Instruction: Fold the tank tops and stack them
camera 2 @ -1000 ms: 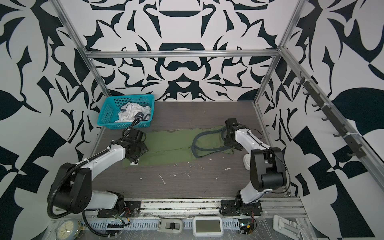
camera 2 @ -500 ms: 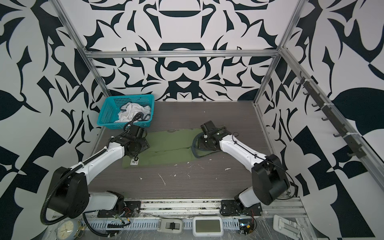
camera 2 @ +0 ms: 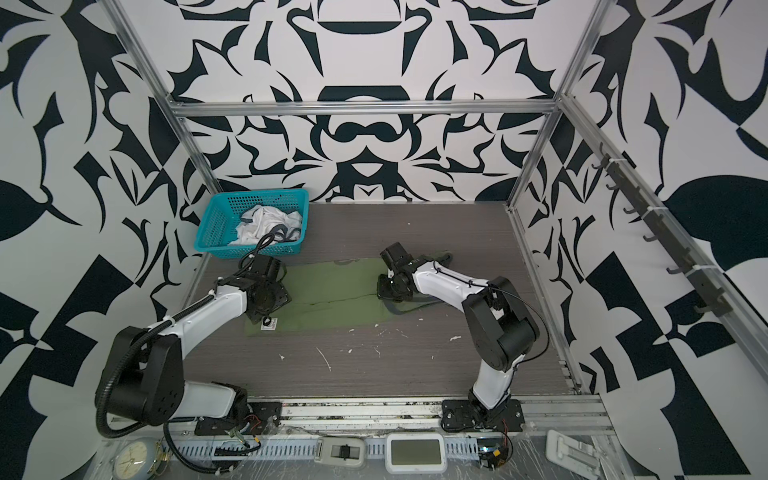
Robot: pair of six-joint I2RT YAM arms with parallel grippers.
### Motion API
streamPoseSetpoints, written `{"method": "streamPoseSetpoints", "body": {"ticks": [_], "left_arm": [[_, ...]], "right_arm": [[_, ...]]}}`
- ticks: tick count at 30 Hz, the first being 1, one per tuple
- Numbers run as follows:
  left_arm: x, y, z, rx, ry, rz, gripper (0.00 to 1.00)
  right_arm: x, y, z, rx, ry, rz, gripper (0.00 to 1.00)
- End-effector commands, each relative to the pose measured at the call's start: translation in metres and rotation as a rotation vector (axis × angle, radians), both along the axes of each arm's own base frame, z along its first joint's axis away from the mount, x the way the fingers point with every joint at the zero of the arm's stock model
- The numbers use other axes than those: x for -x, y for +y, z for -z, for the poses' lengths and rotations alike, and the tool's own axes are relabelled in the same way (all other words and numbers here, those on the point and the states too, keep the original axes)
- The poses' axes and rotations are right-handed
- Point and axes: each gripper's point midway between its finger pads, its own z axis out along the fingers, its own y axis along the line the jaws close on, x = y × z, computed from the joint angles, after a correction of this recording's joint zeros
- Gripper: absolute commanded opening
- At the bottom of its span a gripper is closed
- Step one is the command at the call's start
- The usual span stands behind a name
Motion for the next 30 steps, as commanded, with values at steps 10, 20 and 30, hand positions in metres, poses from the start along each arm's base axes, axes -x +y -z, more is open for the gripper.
{"method": "streamPoseSetpoints", "body": {"ticks": [10, 20, 30], "left_arm": [[0.001, 0.02, 0.016, -0.075, 0.049, -0.049, 0.77], [-0.003, 0.029, 0.021, -0.082, 0.059, -0.073, 0.78], [0.008, 0.007, 0.039, 0.031, 0.097, -0.083, 0.76]], "right_arm": [[-0.045, -0.003, 0.004, 0.122, -0.03, -0.031, 0.06], [-0.021, -0.031, 0.028, 0.219, 0.037, 0.004, 0.29], [-0.04, -0.066, 0.04, 0.26, 0.053, 0.056, 0.34]]}}
